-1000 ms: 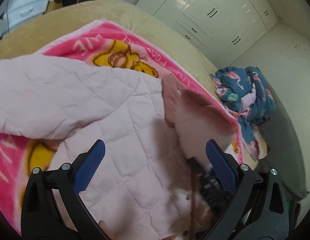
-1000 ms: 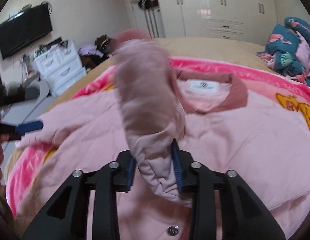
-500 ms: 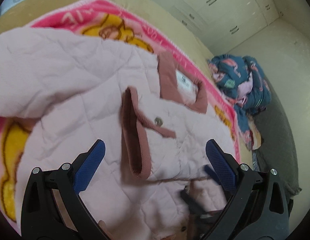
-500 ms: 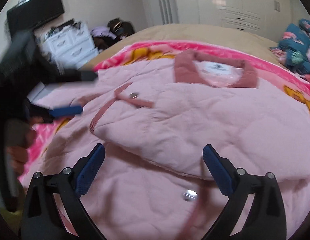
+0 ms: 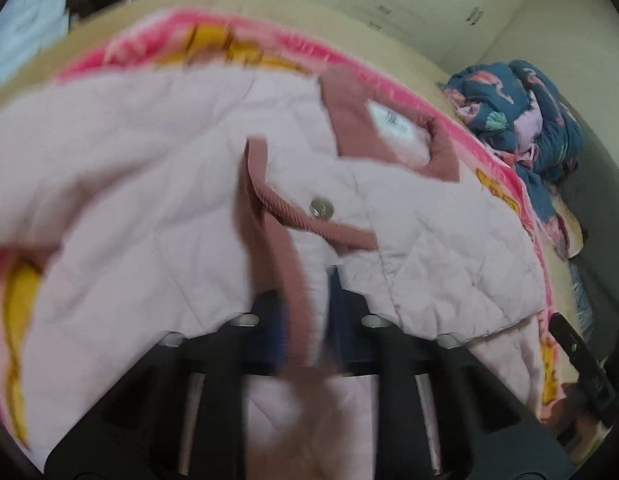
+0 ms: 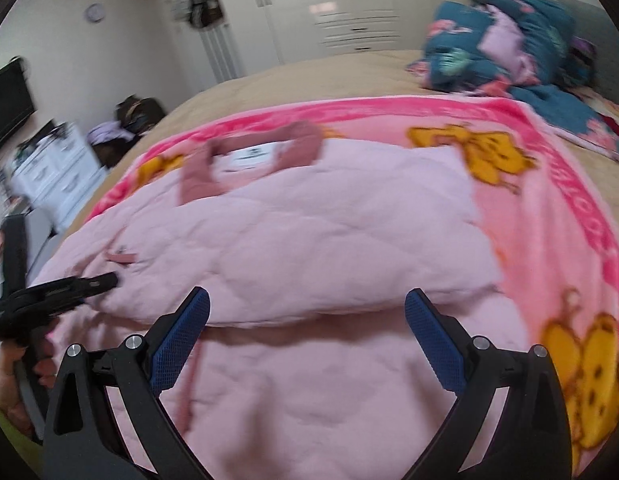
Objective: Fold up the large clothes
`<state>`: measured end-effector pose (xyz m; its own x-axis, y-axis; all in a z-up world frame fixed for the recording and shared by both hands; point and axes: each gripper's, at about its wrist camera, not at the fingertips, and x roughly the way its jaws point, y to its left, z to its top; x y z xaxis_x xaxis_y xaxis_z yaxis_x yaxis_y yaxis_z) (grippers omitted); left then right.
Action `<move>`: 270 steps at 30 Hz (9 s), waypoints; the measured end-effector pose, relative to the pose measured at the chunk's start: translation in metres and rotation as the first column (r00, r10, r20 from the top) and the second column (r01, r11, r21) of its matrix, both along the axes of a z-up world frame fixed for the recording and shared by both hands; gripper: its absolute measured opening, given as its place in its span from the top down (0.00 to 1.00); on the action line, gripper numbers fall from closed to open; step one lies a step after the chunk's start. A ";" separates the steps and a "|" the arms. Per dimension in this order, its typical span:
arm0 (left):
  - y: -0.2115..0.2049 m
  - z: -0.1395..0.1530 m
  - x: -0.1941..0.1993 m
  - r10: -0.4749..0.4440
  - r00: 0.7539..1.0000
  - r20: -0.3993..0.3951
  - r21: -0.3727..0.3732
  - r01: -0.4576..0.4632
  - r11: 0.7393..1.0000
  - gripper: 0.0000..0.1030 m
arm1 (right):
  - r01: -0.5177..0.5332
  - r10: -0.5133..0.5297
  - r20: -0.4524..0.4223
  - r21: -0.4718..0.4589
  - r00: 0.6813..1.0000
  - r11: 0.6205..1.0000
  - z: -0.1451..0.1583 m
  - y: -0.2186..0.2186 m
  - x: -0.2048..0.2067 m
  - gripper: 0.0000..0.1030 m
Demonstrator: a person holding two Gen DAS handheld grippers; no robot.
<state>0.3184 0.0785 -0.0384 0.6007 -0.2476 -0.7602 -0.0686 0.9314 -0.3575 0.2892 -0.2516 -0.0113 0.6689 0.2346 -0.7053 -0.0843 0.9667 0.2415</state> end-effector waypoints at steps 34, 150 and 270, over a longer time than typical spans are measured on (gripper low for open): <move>0.030 -0.012 0.001 0.018 1.000 -0.011 0.180 -0.016 0.983 0.79 | 0.066 -0.074 -0.150 -0.058 0.986 0.996 -0.055 0.002 0.080 0.06; 0.380 -0.042 -0.140 0.807 0.568 -0.162 -0.253 -0.815 0.522 0.09 | -0.597 0.597 0.000 0.025 0.802 0.802 0.046 0.386 0.028 0.04; -0.207 0.044 -0.066 -0.449 0.887 0.111 0.437 0.362 0.824 0.31 | 0.099 -0.106 -0.009 0.447 0.994 0.889 0.030 -0.131 -0.023 0.04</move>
<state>0.2523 -0.1285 0.0056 0.6617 -0.2098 -0.7199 0.3791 0.9219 0.0798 0.2664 -0.3824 0.0189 0.7160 0.4517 -0.5323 0.0021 0.7611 0.6486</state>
